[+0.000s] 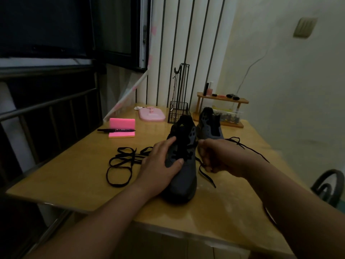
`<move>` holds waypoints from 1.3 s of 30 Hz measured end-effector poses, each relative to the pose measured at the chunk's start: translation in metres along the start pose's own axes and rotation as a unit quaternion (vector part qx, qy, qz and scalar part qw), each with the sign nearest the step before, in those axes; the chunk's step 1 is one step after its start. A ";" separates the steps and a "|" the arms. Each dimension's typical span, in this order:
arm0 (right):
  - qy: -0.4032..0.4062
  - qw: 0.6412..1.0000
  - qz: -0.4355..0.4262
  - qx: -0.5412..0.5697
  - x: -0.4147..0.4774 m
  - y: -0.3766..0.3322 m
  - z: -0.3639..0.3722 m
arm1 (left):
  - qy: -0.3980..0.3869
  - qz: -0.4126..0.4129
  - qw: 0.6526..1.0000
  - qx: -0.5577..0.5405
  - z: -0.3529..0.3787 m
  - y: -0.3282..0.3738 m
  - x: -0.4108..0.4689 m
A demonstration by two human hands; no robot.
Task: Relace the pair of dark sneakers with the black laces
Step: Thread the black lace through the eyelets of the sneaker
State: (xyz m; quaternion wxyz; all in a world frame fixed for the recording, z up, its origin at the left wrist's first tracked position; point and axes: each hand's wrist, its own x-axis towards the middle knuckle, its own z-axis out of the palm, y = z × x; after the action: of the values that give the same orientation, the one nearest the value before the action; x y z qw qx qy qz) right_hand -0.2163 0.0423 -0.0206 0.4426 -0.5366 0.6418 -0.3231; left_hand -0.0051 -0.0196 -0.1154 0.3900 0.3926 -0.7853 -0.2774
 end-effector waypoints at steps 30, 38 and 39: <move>0.073 0.982 -0.084 0.155 0.006 0.006 -0.004 | 0.024 -0.038 0.999 0.030 -0.001 0.005 0.000; 0.065 0.980 -0.050 -0.179 0.009 0.001 0.012 | 0.017 -0.034 0.999 0.016 -0.001 0.007 -0.001; 0.051 0.978 -0.055 -0.197 0.008 0.000 0.010 | 0.018 -0.034 0.999 0.015 -0.001 0.006 -0.001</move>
State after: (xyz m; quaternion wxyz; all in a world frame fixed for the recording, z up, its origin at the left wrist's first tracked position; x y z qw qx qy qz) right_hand -0.2075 0.0349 -0.0262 0.2770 -0.6304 0.6839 -0.2411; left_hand -0.0068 -0.0158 -0.1106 0.3883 0.4296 -0.7686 -0.2720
